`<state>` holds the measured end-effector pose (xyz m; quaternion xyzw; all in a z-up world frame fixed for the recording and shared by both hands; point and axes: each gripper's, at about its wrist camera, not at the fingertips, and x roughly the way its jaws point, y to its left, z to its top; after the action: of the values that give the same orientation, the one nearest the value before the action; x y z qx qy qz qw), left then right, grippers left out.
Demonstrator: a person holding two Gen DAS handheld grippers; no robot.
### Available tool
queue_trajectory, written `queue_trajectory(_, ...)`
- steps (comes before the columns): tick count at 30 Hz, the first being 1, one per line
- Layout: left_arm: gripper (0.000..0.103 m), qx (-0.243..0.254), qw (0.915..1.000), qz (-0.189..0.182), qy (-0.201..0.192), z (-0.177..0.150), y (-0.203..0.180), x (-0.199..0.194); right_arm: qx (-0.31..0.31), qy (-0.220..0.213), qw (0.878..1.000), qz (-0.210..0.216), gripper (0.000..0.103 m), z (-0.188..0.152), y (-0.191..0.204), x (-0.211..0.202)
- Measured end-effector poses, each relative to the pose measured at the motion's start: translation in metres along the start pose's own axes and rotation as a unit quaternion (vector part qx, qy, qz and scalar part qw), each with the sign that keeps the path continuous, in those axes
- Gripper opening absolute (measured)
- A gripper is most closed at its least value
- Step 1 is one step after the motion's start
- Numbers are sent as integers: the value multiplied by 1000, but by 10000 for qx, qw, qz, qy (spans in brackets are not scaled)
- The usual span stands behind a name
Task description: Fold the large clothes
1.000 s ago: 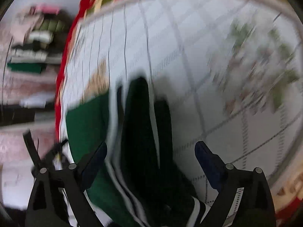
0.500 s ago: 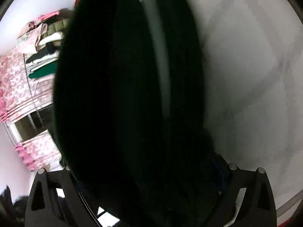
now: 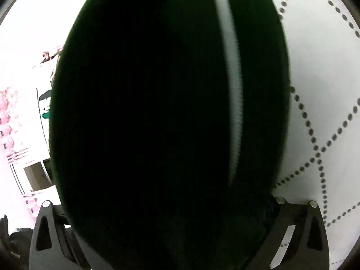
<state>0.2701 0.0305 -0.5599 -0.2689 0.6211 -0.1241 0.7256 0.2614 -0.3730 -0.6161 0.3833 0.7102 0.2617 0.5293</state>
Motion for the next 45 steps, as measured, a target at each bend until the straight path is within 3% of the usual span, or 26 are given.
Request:
queue_trajectory(1,100,109,9999,-17,-21,1,-3,-1,53,-65,10000,14,99,1,1,1)
queue_trajectory(2,90,302,9995,-57,-83,2,-7,-2,249,-216,9993,185,90,2,3,0)
queue_trajectory(4,89,541,9984,46,-132,2,-9,-8,572,-510,9947,686,76,3,9,-6)
queue_trajectory(6,89,564,9984,-46,-86,8,0,-11,195,-682,9950,704,74,4,31,-10)
queue_trajectory(8,89,494,9985,-210,42,10,8,-9,-42,-683,9975,150,77,7,36,-5)
queue_trajectory(9,89,557,9980,-261,114,10,9,-6,-15,-676,9977,-70,89,9,32,-3)
queue_trajectory(10,89,641,9974,-279,156,9,8,-4,82,-615,9975,-347,94,11,23,4)
queue_trajectory(12,89,771,9966,-267,148,6,4,-3,102,-622,9980,-78,99,14,11,9)
queue_trajectory(14,89,852,9962,-198,55,2,-1,-5,104,-599,9981,-120,99,17,17,17)
queue_trajectory(15,89,876,9960,-175,-6,1,-4,-7,103,-611,9980,-151,96,18,20,19)
queue_trajectory(16,89,907,9958,-100,-82,0,-7,-11,137,-641,9978,-79,76,19,25,22)
queue_trajectory(19,89,842,9961,-8,-248,3,-7,-25,314,-723,9969,39,63,20,37,24)
queue_trajectory(22,89,700,9971,-97,-292,13,-9,-39,285,-739,9967,202,57,24,59,23)
queue_trajectory(27,89,848,9956,65,-405,38,-26,-58,277,-741,9965,258,56,40,93,31)
queue_trajectory(35,88,841,9940,-59,-700,123,-58,-67,104,-817,9961,304,56,119,160,13)
queue_trajectory(41,88,987,9914,-74,-856,216,-76,-51,59,-958,9947,374,56,219,199,6)
queue_trajectory(45,88,1105,9906,-13,-807,278,-79,-24,125,-1004,9940,408,56,309,209,18)
